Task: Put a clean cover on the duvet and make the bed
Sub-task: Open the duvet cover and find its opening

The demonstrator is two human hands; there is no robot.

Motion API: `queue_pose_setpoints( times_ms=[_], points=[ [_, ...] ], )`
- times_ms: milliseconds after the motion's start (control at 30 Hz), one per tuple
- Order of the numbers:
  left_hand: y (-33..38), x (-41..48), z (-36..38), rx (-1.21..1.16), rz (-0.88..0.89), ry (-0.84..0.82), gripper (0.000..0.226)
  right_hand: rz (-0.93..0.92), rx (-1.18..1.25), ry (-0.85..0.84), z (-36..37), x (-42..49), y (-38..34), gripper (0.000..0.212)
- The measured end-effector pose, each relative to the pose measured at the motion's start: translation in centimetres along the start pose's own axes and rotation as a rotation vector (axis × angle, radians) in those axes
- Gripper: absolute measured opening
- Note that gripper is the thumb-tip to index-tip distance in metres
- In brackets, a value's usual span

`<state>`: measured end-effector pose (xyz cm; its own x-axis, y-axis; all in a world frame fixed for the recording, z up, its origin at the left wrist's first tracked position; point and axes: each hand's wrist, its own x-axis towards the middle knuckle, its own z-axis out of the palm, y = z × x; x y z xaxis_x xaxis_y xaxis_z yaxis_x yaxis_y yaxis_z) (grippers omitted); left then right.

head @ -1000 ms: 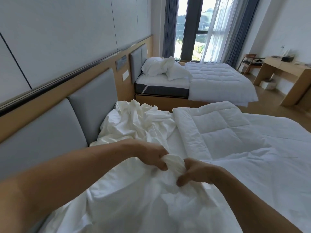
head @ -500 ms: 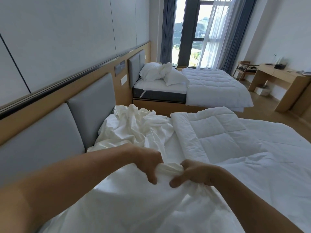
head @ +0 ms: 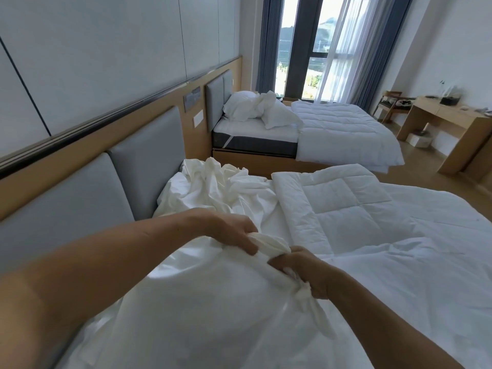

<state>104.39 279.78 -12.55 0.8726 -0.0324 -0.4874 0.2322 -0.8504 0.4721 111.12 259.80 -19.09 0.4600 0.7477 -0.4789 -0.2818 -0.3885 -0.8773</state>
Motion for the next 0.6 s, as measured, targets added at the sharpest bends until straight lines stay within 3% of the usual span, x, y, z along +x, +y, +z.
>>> queue_pose_setpoints(
  times_ms=[100, 167, 233, 367, 467, 600],
  points=[
    [0.6, -0.2, 0.6, 0.168, -0.042, -0.073, 0.035, 0.064, -0.13, -0.121, 0.4, -0.5, -0.7, 0.032],
    [1.0, -0.2, 1.1, 0.375, -0.041, -0.123, 0.035, 0.059, -0.381, -0.159, 1.1, -0.2, -0.8, 0.035],
    [1.0, -0.2, 1.3, 0.43, -0.042, -0.145, 0.026, 0.058, -0.502, -0.173, 1.6, 0.3, -0.7, 0.042],
    [0.1, -0.5, 1.2, 0.098, -0.082, -0.078, 0.005, 0.047, -0.169, -0.084, 1.0, 0.8, -0.1, 0.041],
    [-0.3, -0.8, 1.3, -0.154, -0.098, -0.118, 0.009, -0.014, -0.019, -0.064, 1.1, 1.0, 0.4, 0.044],
    [-0.8, -0.7, 1.2, -0.071, -0.066, -0.157, 0.013, -0.074, -0.015, -0.082, 1.3, 0.8, 1.0, 0.047]
  ],
)
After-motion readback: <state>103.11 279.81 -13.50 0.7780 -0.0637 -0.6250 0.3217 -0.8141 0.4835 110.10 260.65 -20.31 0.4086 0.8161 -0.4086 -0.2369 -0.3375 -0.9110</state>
